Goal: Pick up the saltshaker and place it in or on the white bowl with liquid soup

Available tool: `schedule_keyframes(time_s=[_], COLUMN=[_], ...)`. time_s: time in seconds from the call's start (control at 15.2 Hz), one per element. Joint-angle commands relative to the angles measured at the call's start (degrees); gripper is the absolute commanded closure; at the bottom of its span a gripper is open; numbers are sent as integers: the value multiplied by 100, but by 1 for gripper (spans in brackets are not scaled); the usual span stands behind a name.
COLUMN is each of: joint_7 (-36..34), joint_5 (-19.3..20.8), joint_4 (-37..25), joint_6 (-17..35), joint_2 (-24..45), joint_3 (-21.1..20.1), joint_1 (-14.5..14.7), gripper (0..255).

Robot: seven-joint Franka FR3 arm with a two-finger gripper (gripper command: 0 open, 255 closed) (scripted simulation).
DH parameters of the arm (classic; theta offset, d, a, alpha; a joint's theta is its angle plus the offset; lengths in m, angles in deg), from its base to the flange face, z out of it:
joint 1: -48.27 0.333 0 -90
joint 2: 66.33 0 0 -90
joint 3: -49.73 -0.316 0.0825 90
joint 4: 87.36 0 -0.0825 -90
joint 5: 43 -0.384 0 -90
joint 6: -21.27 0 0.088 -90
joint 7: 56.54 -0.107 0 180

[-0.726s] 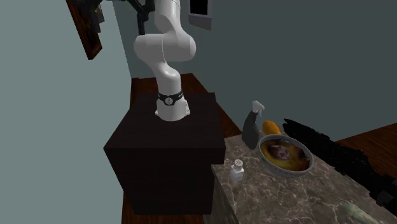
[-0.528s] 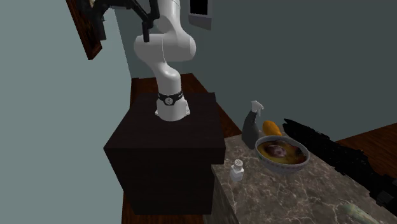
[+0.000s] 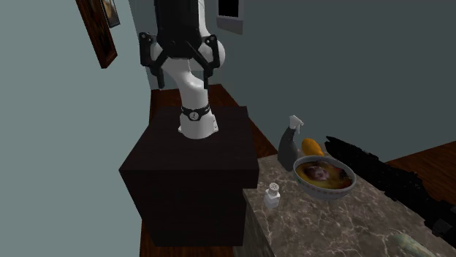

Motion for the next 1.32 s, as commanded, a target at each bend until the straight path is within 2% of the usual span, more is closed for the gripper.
schedule_keyframes(time_s=[0.0,0.4,0.79,1.06,1.25], joint_7=[-147,-675,-1230,-1658,-2069], joint_5=[-112,-505,-832,-905,-782], joint_4=[209,718,946,926,822], joint_6=[302,1301,2439,3235,3823], joint_2=[118,695,1674,2532,3260], joint_3=[-140,-678,-1266,-1687,-2017], joint_1=[82,399,667,755,738], gripper=[0,0,0,0,0])
